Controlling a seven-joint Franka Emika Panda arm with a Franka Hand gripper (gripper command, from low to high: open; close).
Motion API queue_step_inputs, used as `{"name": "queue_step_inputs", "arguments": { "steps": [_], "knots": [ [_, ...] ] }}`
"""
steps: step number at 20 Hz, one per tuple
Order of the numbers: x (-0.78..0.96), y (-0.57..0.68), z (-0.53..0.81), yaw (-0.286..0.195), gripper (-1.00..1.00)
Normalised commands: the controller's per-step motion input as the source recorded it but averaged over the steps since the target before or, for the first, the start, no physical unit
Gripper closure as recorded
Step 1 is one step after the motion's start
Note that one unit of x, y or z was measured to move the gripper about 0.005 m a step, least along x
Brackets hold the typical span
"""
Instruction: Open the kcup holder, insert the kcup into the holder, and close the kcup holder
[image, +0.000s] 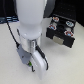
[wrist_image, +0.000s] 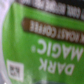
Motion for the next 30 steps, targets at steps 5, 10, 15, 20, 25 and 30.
{"name": "queue_step_inputs", "arguments": {
  "steps": [5, 10, 15, 20, 25, 30],
  "knots": [
    [0.1, 0.26, 0.5, -0.013, 1.0],
    [0.07, 0.25, 0.45, 0.001, 1.0],
    [0.13, 0.19, 0.44, 0.021, 1.0],
    [-0.03, 0.32, 0.5, 0.052, 1.0],
    [0.0, 0.19, 0.31, 0.019, 1.0],
    [0.22, -0.04, 0.24, -0.016, -1.0]
  ]
}}
